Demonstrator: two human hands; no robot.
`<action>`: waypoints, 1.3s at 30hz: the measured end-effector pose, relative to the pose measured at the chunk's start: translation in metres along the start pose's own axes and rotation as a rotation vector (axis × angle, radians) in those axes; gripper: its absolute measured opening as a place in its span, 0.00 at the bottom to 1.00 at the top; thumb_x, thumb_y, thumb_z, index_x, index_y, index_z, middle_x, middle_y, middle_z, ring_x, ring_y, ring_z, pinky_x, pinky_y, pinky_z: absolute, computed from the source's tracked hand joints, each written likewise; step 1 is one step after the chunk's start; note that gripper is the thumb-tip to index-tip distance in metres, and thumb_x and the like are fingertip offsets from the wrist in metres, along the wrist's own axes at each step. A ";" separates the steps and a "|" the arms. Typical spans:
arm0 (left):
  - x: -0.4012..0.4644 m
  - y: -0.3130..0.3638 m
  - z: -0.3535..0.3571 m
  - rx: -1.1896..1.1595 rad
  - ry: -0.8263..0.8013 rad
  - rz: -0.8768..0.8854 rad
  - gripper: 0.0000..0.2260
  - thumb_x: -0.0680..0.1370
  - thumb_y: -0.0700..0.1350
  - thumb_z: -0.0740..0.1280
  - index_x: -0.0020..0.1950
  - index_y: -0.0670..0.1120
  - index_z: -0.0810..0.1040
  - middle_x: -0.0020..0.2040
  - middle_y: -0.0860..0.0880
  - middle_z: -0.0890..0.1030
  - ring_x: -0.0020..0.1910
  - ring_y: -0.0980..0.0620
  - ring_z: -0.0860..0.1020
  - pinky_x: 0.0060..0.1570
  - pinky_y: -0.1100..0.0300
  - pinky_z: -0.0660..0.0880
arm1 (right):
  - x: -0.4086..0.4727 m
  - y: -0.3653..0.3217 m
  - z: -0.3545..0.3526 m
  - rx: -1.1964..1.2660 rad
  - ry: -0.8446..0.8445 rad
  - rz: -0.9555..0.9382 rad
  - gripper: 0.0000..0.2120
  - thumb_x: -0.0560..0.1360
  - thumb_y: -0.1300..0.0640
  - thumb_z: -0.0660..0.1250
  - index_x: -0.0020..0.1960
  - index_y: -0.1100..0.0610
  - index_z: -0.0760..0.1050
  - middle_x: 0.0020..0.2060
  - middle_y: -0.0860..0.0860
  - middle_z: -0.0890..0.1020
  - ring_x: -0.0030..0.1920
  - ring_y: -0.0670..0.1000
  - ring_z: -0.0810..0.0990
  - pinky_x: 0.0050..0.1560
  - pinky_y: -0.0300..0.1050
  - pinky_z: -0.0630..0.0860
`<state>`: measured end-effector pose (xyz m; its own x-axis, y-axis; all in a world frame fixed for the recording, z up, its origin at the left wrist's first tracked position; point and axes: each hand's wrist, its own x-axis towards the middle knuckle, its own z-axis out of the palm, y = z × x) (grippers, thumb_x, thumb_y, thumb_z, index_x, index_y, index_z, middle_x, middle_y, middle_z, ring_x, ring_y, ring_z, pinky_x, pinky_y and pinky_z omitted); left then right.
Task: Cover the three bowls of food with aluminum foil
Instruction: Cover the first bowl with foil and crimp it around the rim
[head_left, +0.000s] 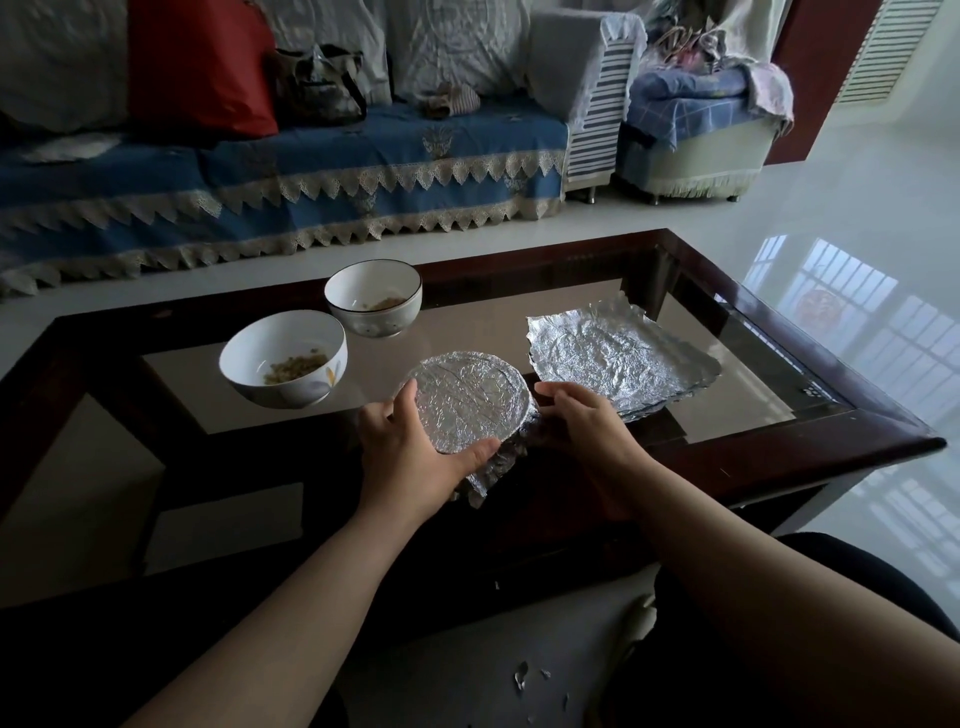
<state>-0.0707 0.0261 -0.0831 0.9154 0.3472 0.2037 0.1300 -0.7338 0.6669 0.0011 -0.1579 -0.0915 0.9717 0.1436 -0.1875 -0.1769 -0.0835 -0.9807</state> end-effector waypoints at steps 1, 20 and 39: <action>-0.001 0.000 0.000 0.007 0.005 -0.001 0.51 0.61 0.64 0.75 0.76 0.45 0.57 0.66 0.41 0.62 0.67 0.46 0.59 0.66 0.60 0.58 | -0.002 -0.001 -0.001 0.009 -0.014 -0.008 0.16 0.81 0.51 0.58 0.58 0.61 0.76 0.46 0.56 0.83 0.49 0.56 0.83 0.56 0.56 0.78; 0.024 -0.018 0.001 -0.176 -0.238 0.054 0.54 0.62 0.66 0.67 0.77 0.40 0.47 0.77 0.42 0.52 0.76 0.48 0.55 0.74 0.50 0.56 | 0.015 0.000 0.017 0.035 0.111 0.006 0.09 0.75 0.52 0.68 0.43 0.57 0.78 0.29 0.51 0.75 0.30 0.47 0.73 0.34 0.39 0.70; 0.026 -0.022 0.000 -0.086 -0.290 0.090 0.62 0.56 0.69 0.70 0.78 0.45 0.40 0.76 0.46 0.47 0.76 0.50 0.48 0.75 0.56 0.47 | 0.022 0.008 0.033 0.206 0.273 0.082 0.12 0.75 0.51 0.68 0.37 0.57 0.78 0.33 0.56 0.78 0.35 0.53 0.75 0.41 0.50 0.75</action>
<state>-0.0495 0.0511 -0.0922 0.9938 0.0933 0.0600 0.0223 -0.6979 0.7159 0.0158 -0.1228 -0.1053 0.9541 -0.1266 -0.2714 -0.2567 0.1208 -0.9589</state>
